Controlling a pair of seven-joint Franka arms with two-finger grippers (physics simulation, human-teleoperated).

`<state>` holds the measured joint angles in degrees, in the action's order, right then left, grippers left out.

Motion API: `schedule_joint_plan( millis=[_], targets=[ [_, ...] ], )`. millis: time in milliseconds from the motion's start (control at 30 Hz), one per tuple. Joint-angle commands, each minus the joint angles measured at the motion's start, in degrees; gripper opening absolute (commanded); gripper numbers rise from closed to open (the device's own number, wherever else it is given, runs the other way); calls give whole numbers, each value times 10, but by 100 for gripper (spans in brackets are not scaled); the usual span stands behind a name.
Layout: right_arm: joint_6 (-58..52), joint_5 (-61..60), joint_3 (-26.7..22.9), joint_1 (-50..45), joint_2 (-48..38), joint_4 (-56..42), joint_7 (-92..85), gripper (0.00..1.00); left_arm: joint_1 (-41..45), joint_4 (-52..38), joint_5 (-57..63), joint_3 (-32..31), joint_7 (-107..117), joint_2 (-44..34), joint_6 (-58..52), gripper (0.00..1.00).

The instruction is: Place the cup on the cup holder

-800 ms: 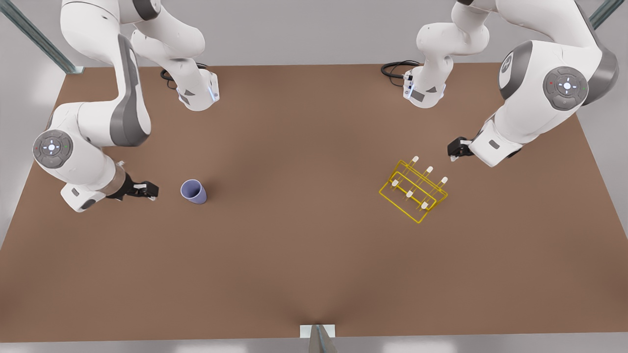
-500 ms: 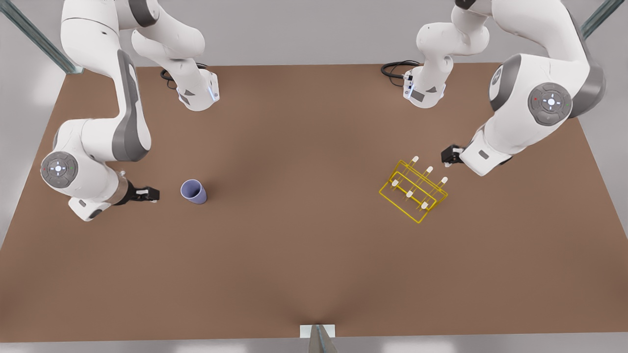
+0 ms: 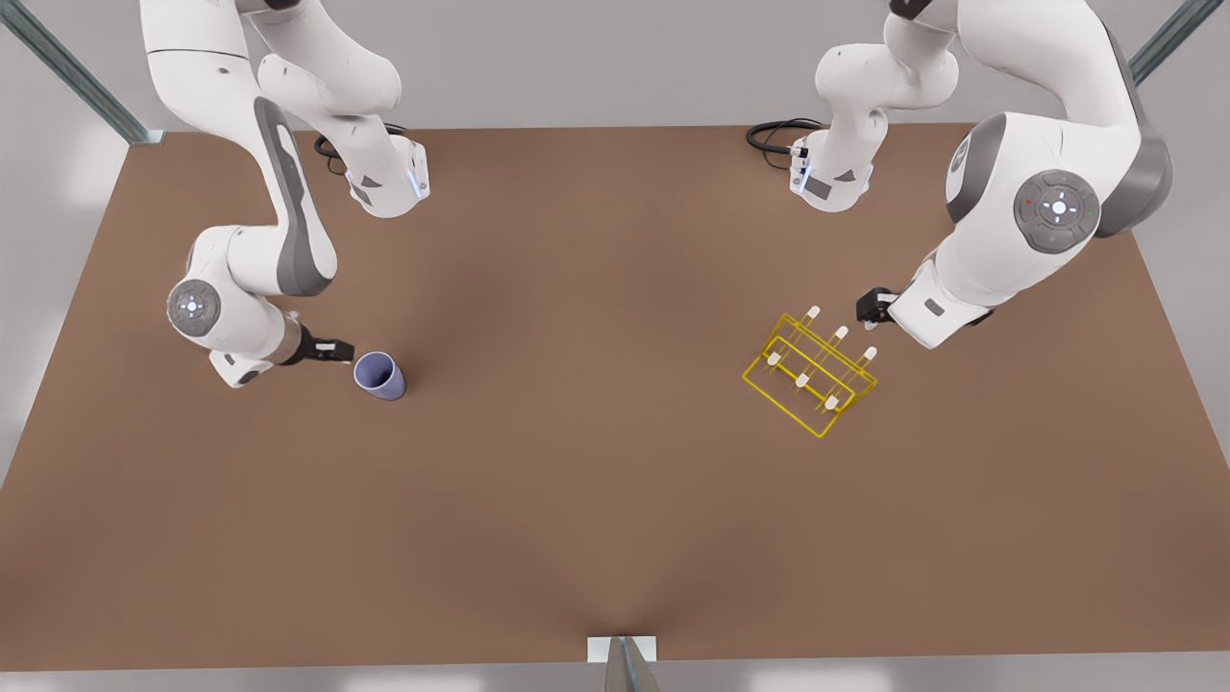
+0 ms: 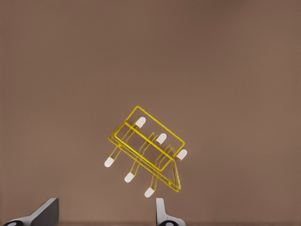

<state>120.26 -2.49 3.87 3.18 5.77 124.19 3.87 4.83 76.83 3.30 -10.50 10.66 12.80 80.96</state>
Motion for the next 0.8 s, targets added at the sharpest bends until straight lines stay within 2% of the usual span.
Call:
schedule_joint_plan(
  millis=[0, 167, 567, 767],
  targets=[
    [125, -12, 0, 3, 1, 9, 36, 100, 0, 0, 0, 0, 4, -1, 0, 100],
    [160, -12, 0, -5, 13, 20, 34, 100, 0, 0, 0, 0, 4, -1, 0, 100],
    [160, -12, 13, -7, 21, 35, 29, 100, 0, 4, 0, 0, 5, 2, -2, 100],
    [156, -12, 24, 0, 6, 81, 24, 100, 0, 4, 0, 0, 7, 3, 0, 100]
  ],
)
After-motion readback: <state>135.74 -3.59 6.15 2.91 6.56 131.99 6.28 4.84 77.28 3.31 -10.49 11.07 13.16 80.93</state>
